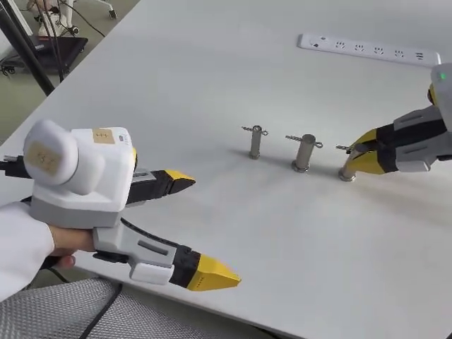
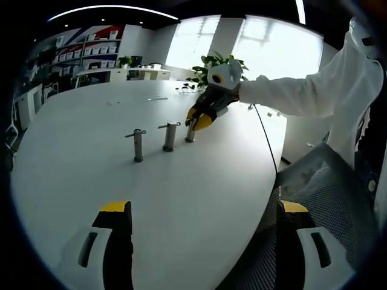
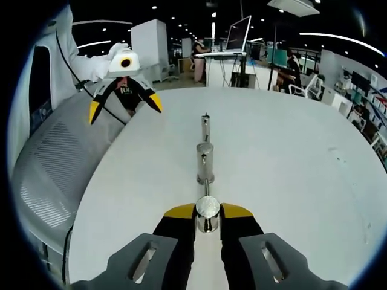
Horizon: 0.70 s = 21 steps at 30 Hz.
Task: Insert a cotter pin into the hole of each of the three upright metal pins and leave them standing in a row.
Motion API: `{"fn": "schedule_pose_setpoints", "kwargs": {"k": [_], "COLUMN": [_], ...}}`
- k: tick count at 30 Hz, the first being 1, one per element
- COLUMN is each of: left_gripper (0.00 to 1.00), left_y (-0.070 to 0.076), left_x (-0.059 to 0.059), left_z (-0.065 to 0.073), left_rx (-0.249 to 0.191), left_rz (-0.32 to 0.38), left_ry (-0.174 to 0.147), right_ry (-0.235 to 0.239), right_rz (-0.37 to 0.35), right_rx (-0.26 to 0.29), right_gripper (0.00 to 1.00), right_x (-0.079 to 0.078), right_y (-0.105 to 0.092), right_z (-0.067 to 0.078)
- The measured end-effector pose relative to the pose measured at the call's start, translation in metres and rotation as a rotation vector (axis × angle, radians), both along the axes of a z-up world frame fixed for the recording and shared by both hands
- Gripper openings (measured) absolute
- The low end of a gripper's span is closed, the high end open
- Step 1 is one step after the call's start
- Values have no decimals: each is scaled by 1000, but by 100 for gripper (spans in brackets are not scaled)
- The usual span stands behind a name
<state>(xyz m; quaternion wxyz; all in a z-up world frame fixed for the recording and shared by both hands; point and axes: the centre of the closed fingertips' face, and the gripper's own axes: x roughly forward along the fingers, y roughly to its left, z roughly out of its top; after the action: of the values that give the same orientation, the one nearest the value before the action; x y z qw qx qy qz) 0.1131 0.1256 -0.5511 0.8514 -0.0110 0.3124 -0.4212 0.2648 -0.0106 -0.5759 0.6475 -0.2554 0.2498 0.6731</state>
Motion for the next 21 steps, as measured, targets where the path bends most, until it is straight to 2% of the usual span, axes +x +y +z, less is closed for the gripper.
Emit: {"fn": "schedule_pose_setpoints", "kwargs": {"k": [2, 4, 6, 7, 8, 9, 12, 14, 16, 17, 18, 20, 21], "left_gripper": [99, 99, 99, 99, 99, 99, 99, 99, 99, 99, 99, 99, 99], "left_y": [1, 1, 2, 2, 1, 1, -1, -1, 0, 0, 0, 1, 2], "left_x": [3, 5, 9, 10, 12, 16, 19, 22, 25, 26, 26, 26, 26], "left_z": [3, 6, 11, 13, 15, 19, 28, 34, 39, 42, 43, 48, 51], "left_rx": [-5, -3, -11, -20, -33, -50, -76, -90, -98, -106, -108, -121, -128], "left_rz": [7, 11, 22, 29, 38, 51, 66, 77, 85, 90, 91, 94, 98], "left_ry": [-7, -23, -35, -38, -41, -57, -77, -93, -109, -119, -122, -132, -136], "right_ry": [18, -5, -1, -16, -11, 7, -7, -79, -67, -75, -79, -72, -65], "right_rz": [-67, -85, -126, -134, -154, -189, -221, -255, -293, -320, -327, -392, -422], "right_rx": [73, 86, 96, 112, 130, 158, 182, 191, 205, 227, 234, 258, 252], "right_gripper": [17, 29, 37, 40, 42, 45, 56, 59, 60, 62, 65, 70, 75], "right_x": [5, 9, 7, 7, 5, -1, -18, -20, -35, -36, -36, -48, -50], "right_y": [6, 3, 3, 2, 1, 1, -2, -8, -11, -15, -16, -21, -25], "right_z": [12, 22, 32, 37, 42, 49, 60, 66, 74, 78, 80, 89, 88]}}
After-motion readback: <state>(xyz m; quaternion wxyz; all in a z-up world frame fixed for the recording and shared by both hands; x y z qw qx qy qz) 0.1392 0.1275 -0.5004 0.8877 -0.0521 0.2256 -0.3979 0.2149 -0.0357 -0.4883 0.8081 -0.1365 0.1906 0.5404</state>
